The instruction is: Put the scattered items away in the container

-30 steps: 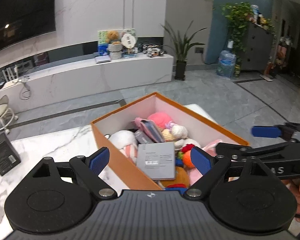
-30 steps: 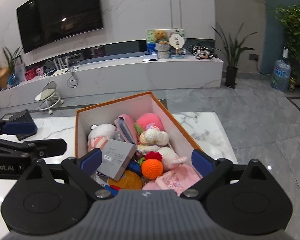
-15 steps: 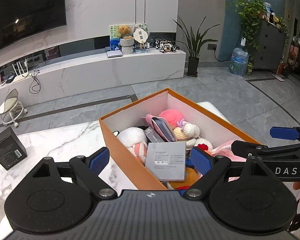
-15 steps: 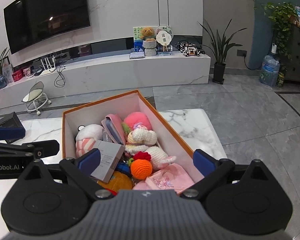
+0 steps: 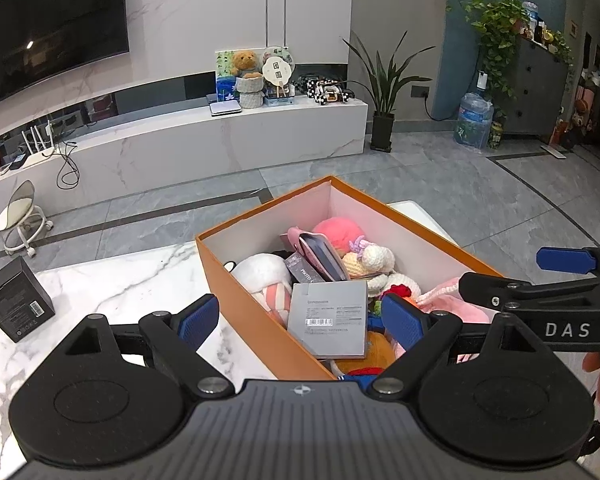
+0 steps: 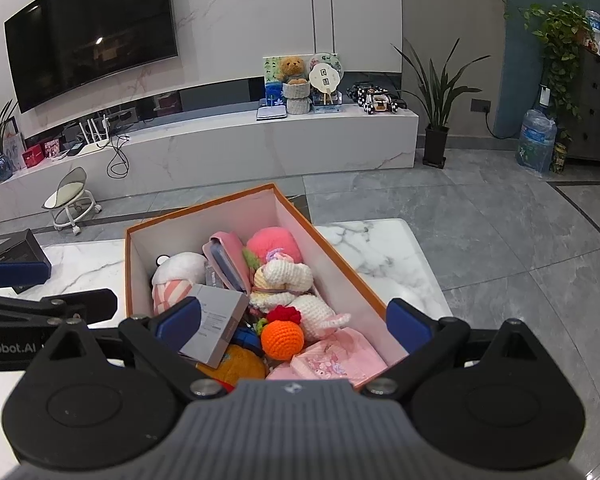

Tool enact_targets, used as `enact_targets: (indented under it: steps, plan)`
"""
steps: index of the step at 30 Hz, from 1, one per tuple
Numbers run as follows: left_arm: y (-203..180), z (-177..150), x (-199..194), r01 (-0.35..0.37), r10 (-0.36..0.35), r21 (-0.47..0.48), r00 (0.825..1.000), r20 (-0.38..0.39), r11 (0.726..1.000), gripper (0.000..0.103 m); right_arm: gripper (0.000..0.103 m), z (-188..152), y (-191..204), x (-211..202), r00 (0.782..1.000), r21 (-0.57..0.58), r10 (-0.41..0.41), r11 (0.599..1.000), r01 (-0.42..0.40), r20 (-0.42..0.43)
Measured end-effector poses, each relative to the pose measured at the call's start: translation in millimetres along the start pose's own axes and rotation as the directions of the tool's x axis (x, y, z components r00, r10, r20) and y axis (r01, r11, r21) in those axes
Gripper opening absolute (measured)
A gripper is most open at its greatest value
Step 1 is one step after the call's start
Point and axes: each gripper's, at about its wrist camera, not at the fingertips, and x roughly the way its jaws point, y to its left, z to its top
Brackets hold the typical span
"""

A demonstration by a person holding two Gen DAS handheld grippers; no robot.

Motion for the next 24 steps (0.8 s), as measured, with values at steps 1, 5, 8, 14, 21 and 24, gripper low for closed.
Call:
enact_targets:
  steps: [1,5,8,14,21,24]
  plan:
    - [-0.9,-0.2,-0.1,0.001,-0.001,0.001,1.000,0.000,1.000,0.103,0.100,-0.1,-0.2,-0.2,1.000,0.000,-0.001,1.000,0.001,0.000]
    - [-5.0,-0.6,-0.9,0.004,-0.004,0.008,1.000,-0.002,1.000,0.103,0.100,0.0,-2.1,-2.3,1.000,0.003,-0.005,1.000,0.005,0.003]
    - [-8.0,-0.4,-2.9,0.007,-0.007,0.014,1.000,0.002,1.000,0.103,0.100,0.5,-2.8,-4.2,1.000,0.007,-0.001,1.000,0.001,0.006]
    - [-11.3,-0.3,-5.0,0.007,-0.007,0.017,1.000,0.002,1.000,0.103,0.100,0.3,-3.3,-6.4,1.000,0.009,-0.001,1.000,0.001,0.004]
    - [-12.9,-0.5,-8.0,0.006,-0.006,0.020,1.000,0.006,1.000,0.103,0.100,0.6,-3.1,-8.6,1.000,0.011,0.004,1.000,-0.004,0.004]
    - [-15.0,-1.7,-7.9,0.010,-0.010,0.023,1.000,0.005,1.000,0.103,0.100,0.3,-3.1,-9.3,1.000,0.009,-0.001,1.000,0.001,0.003]
